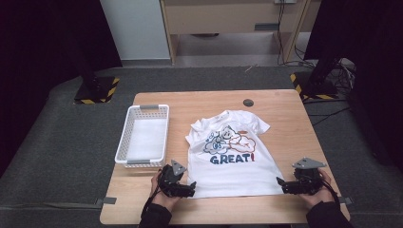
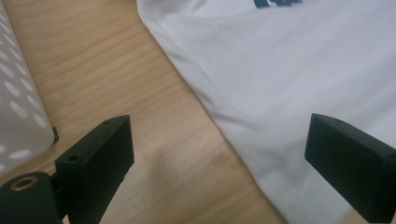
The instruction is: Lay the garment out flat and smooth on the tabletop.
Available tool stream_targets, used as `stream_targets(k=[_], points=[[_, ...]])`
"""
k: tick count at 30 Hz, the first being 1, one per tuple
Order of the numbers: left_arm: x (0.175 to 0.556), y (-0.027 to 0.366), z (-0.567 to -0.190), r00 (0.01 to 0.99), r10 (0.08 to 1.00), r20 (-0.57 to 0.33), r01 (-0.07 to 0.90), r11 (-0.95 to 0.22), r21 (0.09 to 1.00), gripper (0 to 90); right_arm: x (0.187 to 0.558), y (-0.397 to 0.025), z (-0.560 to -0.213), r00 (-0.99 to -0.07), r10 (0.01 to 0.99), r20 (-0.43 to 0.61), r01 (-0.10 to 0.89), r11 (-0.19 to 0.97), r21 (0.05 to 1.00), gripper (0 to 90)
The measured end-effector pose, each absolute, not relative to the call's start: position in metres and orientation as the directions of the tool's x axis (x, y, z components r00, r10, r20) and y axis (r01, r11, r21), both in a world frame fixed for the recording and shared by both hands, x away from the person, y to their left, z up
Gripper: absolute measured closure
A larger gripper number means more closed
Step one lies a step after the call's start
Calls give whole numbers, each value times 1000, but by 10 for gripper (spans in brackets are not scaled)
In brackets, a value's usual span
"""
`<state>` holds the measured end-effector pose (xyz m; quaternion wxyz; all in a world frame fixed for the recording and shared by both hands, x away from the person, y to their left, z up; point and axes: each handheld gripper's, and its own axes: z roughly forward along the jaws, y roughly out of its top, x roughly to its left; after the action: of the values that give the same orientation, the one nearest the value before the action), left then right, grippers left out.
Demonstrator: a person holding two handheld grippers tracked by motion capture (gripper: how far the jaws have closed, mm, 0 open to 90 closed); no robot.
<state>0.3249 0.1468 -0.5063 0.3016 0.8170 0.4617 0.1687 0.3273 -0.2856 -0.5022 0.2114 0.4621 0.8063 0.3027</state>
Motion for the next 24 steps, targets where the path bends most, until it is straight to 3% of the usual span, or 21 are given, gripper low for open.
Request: stream_targets(k=[2,8,24], points=[[335,145,-510,488,872,-32,668,-349,658,80,336,-283,-503,-466,882,-69,615,379,692,50],[344,142,-518,468,883,25,671,-373,641,80,357,-276,-506,-426,905,-18,663,326,674,46],[347,146,-524,475,880,27,681,-387,622,77,377,-267,-522,-415,904,-102,691,386,612,71]])
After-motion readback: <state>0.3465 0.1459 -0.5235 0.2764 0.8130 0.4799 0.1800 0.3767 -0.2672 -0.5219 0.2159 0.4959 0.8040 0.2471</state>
